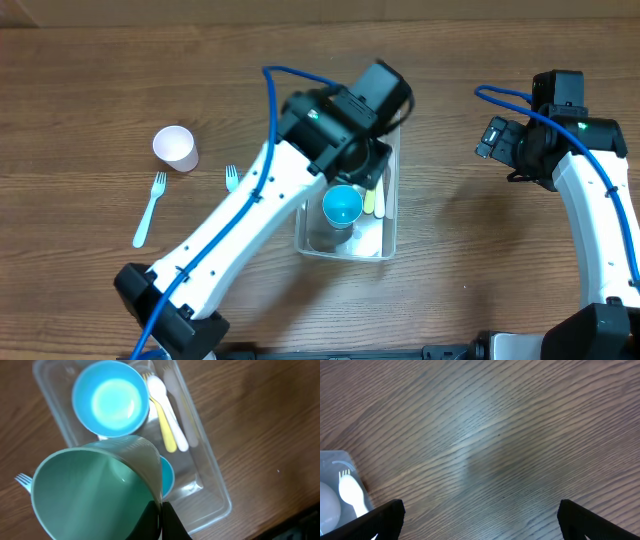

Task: Pack container
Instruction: 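Carry the teal cup into the container and lower it, then release the cup and move the left gripper to the pink cup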

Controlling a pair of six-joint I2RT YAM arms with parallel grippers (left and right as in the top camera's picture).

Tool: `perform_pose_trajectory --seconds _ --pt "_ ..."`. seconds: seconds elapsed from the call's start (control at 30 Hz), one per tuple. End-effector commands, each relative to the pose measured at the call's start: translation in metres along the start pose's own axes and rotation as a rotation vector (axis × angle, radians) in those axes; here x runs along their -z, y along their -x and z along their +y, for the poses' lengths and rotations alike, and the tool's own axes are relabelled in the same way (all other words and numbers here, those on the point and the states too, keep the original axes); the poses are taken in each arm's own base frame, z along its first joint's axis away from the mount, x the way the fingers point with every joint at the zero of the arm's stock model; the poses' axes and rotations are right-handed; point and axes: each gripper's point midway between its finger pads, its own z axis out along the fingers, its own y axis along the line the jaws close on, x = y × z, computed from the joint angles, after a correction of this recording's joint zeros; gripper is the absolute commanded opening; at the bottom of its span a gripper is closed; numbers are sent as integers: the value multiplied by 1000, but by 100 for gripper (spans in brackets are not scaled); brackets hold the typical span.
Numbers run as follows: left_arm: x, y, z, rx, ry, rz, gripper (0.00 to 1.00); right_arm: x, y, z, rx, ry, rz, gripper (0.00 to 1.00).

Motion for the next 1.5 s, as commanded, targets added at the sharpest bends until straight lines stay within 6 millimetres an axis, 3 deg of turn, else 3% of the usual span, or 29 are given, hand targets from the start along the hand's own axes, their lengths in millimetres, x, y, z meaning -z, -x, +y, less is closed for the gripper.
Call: perform_pose_trajectory --seconds 0.0,0.13,0.9,0.93,1.0,1.03,1.13,1.27,1.37,1.47 --pt "-34 -21 -12 12 10 108 4 13 9 1 -2 11 -47 100" --pt "-54 -40 -10 6 30 169 4 13 9 1 -2 11 -47 100" --pt "-111 -70 -11 11 3 228 4 13 9 1 -2 11 -47 100" --pt "-111 -69 -12 11 2 224 9 13 9 1 -2 11 -47 100" --pt "-110 -66 -14 12 -7 214 55 13 9 1 -2 11 -47 100" --pt "-110 -64 -15 12 -13 208 59 13 9 1 -2 11 -47 100" --pt "-104 -54 -19 13 -31 180 72 13 9 1 -2 11 -47 100" --pt "-93 -44 -20 13 -27 148 71 13 9 1 -2 11 -47 100" --pt "-70 -27 -2 38 44 82 72 13 9 1 -2 11 -47 100" --pt "-33 -11 31 114 130 -20 76 13 9 1 -2 11 -47 100"
